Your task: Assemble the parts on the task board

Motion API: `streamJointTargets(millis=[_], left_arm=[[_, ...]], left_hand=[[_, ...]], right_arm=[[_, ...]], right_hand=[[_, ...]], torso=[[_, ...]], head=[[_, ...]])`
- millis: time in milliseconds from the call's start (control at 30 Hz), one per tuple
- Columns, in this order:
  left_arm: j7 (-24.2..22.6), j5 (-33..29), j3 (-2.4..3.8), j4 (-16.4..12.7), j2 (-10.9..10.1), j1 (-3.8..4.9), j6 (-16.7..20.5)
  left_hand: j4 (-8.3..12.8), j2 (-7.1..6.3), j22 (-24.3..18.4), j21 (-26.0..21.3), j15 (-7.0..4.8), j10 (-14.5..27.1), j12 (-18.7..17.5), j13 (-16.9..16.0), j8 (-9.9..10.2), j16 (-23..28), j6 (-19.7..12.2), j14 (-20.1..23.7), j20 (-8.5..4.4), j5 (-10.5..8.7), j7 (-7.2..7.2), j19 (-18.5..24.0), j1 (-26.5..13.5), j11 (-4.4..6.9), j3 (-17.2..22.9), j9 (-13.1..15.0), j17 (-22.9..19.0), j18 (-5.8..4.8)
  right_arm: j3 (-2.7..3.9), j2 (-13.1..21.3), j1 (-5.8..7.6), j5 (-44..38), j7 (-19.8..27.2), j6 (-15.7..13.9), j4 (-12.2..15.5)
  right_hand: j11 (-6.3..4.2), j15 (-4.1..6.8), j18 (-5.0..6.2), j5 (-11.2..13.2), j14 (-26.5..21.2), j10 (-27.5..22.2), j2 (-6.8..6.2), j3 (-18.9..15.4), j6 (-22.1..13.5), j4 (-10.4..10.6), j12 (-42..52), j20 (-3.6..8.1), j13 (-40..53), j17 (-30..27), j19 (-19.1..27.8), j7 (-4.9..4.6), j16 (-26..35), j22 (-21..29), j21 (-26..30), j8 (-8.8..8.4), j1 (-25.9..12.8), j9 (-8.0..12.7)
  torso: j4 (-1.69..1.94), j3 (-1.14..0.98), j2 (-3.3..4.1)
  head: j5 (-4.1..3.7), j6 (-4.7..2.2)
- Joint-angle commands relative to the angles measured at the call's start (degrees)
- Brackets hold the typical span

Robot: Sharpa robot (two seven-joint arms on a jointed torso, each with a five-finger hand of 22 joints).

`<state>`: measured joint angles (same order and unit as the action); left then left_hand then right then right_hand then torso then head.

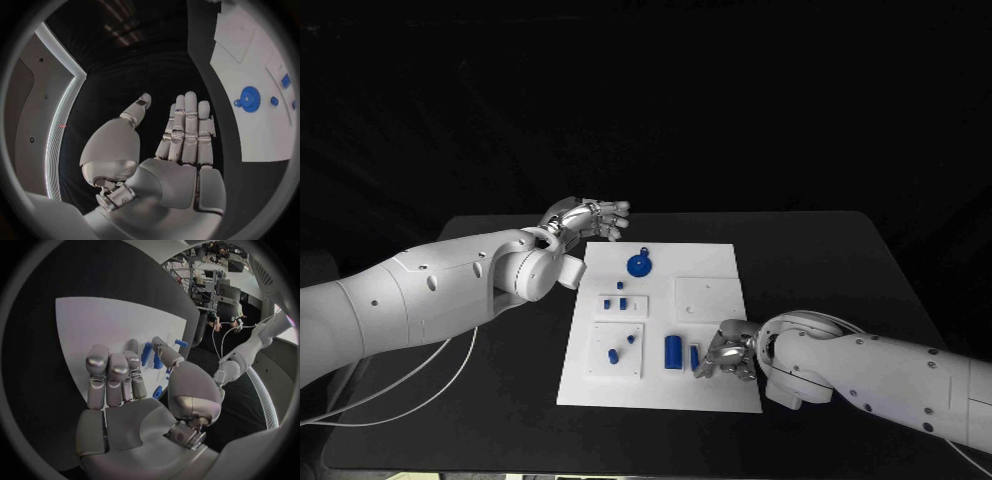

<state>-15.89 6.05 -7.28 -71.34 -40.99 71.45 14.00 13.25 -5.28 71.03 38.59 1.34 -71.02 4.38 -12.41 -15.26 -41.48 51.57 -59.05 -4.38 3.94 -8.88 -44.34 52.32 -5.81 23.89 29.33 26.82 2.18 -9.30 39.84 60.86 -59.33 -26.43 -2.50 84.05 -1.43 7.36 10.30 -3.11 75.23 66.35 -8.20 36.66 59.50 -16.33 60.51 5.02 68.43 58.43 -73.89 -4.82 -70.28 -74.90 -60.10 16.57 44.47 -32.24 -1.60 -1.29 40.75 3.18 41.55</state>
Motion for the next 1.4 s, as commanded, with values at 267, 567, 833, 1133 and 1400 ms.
streamJointTargets(millis=[267,567,833,1133,1400], left_arm=[[-0.2,-0.3,0.03,-0.1,0.0,0.04,-0.8],[-0.2,-0.3,0.02,-0.1,0.1,0.04,-0.8],[-0.1,-0.2,0.02,-0.1,0.0,0.04,-0.8],[-0.1,-0.2,0.01,-0.2,0.0,0.04,-0.9],[0.0,-0.2,-0.01,-0.2,0.0,0.04,-0.8]], left_hand=[[-0.3,0.22,0.1,-0.4,0.22,0.3,0.0,0.1,-0.4,0.2,-0.2,-0.1,0.29,0.12,0.05,-0.1,-0.4,0.01,-0.1,-0.1,0.1,0.83],[-0.4,0.31,0.1,-0.4,0.22,0.3,0.0,0.1,-0.4,0.2,-0.1,-0.1,0.29,0.14,0.06,-0.1,-0.4,0.01,0.0,-0.1,0.2,0.83],[-0.4,0.33,0.1,-0.5,0.22,0.3,0.0,0.1,-0.4,0.3,-0.1,-0.1,0.29,0.16,0.07,-0.1,-0.3,0.02,0.0,-0.1,0.2,0.84],[-0.4,0.5,0.2,-0.5,0.22,0.3,0.0,0.1,-0.4,0.3,-0.1,-0.1,0.28,0.2,0.07,-0.2,-0.3,0.02,0.1,-0.1,0.3,0.84],[-0.3,0.44,0.2,-0.5,0.22,0.3,0.0,0.1,-0.4,0.3,-0.1,-0.1,0.29,0.24,0.08,-0.2,-0.2,0.02,0.1,-0.2,0.3,0.84]], right_arm=[[-0.2,-0.1,-0.31,-0.3,-0.6,0.0,-0.7],[-0.19,-0.8,-0.31,-0.8,-0.9,-0.1,-1.3],[-0.19,-0.9,-0.31,-0.8,-1.3,0.8,-1.5],[-0.2,-1.8,-0.47,-0.9,-2.7,1.0,-2.9],[-0.25,-2.3,-1.1,-0.9,-2.9,0.5,-3.8]], right_hand=[[-0.05,0.18,4.7,0.3,-0.1,0.2,4.23,-1.0,-0.1,1.2,-0.5,0.05,0.1,0.1,0.4,-0.08,0.4,-0.6,0.1,-0.24,-1.4,0.1],[-0.12,0.24,4.7,0.3,-0.1,0.3,5.76,1.1,0.0,1.6,-0.5,0.06,0.1,0.1,0.5,0.0,0.3,-0.6,0.1,-0.28,-0.9,0.2],[-0.09,0.21,4.7,0.3,-0.1,0.3,5.4,1.8,0.1,1.3,-0.5,0.0,0.1,0.2,0.4,-0.03,0.3,-0.7,0.0,-0.32,-0.8,0.3],[-0.06,0.16,4.7,0.2,-0.1,0.4,5.62,2.9,0.1,0.1,-0.5,-0.05,0.2,0.2,0.4,-0.06,0.3,-0.8,-0.1,-0.36,0.5,0.3],[-0.06,0.12,4.7,0.2,0.0,0.5,6.15,3.3,0.4,0.0,-0.5,-0.2,0.2,0.1,0.4,-0.05,0.3,-0.8,-0.2,-0.31,0.7,0.4]], torso=[[0.09,0.05,0.01],[0.1,0.05,0.02],[0.09,0.05,0.0],[0.06,0.06,0.0],[0.08,0.01,0.02]], head=[[-0.14,0.13],[-0.16,0.14],[-0.16,0.21],[-0.22,0.31],[-0.22,0.39]])
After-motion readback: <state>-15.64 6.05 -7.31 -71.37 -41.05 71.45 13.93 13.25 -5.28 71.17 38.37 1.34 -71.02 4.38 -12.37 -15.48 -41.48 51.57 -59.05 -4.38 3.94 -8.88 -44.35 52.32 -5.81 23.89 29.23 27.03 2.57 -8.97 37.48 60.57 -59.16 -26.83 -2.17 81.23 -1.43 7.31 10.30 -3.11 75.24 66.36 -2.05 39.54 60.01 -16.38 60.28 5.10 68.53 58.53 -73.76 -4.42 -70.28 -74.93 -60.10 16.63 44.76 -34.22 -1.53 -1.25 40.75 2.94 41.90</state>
